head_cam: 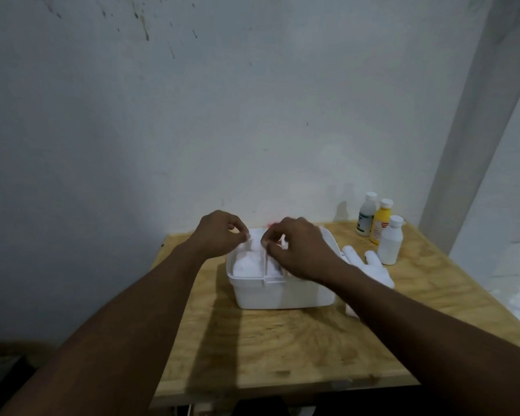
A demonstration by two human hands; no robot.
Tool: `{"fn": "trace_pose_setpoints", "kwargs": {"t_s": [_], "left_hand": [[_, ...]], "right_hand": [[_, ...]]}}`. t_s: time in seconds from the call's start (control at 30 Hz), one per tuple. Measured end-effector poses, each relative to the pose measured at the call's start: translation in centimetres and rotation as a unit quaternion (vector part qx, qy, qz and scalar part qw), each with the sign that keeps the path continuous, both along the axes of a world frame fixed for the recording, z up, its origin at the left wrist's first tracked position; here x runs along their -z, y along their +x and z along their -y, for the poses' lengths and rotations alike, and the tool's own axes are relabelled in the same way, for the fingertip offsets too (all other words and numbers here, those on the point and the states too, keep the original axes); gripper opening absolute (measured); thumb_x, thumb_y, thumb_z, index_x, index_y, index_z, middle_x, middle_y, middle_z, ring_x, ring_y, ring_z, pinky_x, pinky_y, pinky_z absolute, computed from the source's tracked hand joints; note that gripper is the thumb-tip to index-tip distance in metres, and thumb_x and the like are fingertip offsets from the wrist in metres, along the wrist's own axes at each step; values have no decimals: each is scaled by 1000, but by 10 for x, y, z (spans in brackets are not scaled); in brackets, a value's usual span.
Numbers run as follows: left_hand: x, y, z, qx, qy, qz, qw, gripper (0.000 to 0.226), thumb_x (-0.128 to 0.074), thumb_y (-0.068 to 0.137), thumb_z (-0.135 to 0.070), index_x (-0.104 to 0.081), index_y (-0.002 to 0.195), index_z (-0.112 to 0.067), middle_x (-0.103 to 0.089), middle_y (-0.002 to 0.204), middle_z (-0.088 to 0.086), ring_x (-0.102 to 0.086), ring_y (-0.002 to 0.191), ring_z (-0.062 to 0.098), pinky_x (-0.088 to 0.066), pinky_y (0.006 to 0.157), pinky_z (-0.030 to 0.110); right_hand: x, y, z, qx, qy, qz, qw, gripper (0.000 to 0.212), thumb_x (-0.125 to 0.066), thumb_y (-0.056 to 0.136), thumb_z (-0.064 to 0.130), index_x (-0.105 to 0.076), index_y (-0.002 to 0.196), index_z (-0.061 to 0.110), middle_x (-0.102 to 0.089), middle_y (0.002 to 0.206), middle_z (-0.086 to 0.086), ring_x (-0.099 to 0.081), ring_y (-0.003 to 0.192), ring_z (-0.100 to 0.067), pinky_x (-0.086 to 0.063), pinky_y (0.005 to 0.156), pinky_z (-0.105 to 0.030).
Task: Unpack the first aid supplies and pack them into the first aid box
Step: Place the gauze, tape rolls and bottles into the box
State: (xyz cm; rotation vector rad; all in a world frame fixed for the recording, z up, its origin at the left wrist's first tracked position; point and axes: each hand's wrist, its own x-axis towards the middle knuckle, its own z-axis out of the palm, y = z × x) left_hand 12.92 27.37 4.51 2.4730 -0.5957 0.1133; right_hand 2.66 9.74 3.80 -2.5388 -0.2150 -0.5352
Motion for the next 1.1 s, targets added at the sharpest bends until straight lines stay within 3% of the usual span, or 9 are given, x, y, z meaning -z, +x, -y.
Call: {"fn": "trace_pose_setpoints", "kwargs": {"t_s": [0.2, 0.33, 0.5, 0.63, 0.77, 0.83, 0.97, 1.1], "left_hand": [[-14, -15, 48, 43, 0, 62, 997, 11, -71, 87, -26, -78, 93, -20, -55, 82, -22, -54, 90, 6, -39, 78, 24], [-15, -29, 101, 91, 18, 66, 994, 11, -71, 84, -33, -77, 91, -26, -59, 94, -10, -59, 97, 12, -49, 89, 32], [-9, -51, 166, 168, 147, 100, 970, 19, -66, 86, -39, -73, 102, -32, -65, 115, -9, -59, 113, 16, -43, 97, 38], [4, -59, 205, 216, 281, 121, 927, 29, -65, 87, -48, -68, 112, -34, -63, 125, -9, -56, 117, 16, -31, 99, 39], [18, -64, 232, 225, 357, 108, 900, 39, -66, 85, -52, -65, 115, -27, -66, 116, -4, -57, 113, 20, -23, 106, 47], [21, -68, 241, 222, 369, 105, 896, 40, -66, 86, -48, -63, 116, -22, -67, 111, -1, -57, 111, 21, -21, 107, 50], [27, -73, 248, 203, 371, 94, 901, 30, -71, 84, -36, -58, 106, -21, -63, 101, -1, -58, 107, 21, -21, 108, 51], [21, -72, 246, 217, 329, 80, 916, 28, -72, 82, -37, -63, 105, -23, -65, 104, -2, -56, 102, 20, -29, 96, 45]], "right_hand": [[-18, -21, 67, 65, 62, 40, 995, 10, -62, 87, 23, -72, 88, 22, -72, 85, 6, -62, 76, -7, -51, 72, -27], [-9, -43, 112, 102, 64, -51, 991, 11, -62, 84, 15, -73, 83, 16, -70, 78, 7, -60, 70, -5, -43, 62, -17], [19, -76, 136, 95, 6, -167, 981, 15, -64, 85, 16, -77, 86, 8, -68, 80, 2, -62, 72, -10, -48, 63, -17], [54, -91, 139, 120, 18, -201, 972, 16, -66, 80, 26, -77, 79, 15, -74, 83, -2, -67, 77, -16, -56, 75, -39], [71, -96, 137, 168, 23, -206, 964, 30, -73, 77, 42, -72, 99, 21, -69, 96, 0, -62, 84, -16, -47, 69, -29], [74, -93, 138, 166, 14, -214, 963, 35, -74, 75, 41, -70, 103, 20, -68, 97, -1, -64, 88, -20, -50, 69, -31], [75, -92, 142, 141, -1, -232, 962, 22, -72, 77, 31, -63, 80, 12, -65, 85, -6, -60, 79, -20, -50, 69, -35], [67, -97, 153, 109, 30, -225, 968, 20, -71, 80, 23, -53, 73, 26, -57, 74, 9, -55, 70, -11, -42, 59, -21]]}}
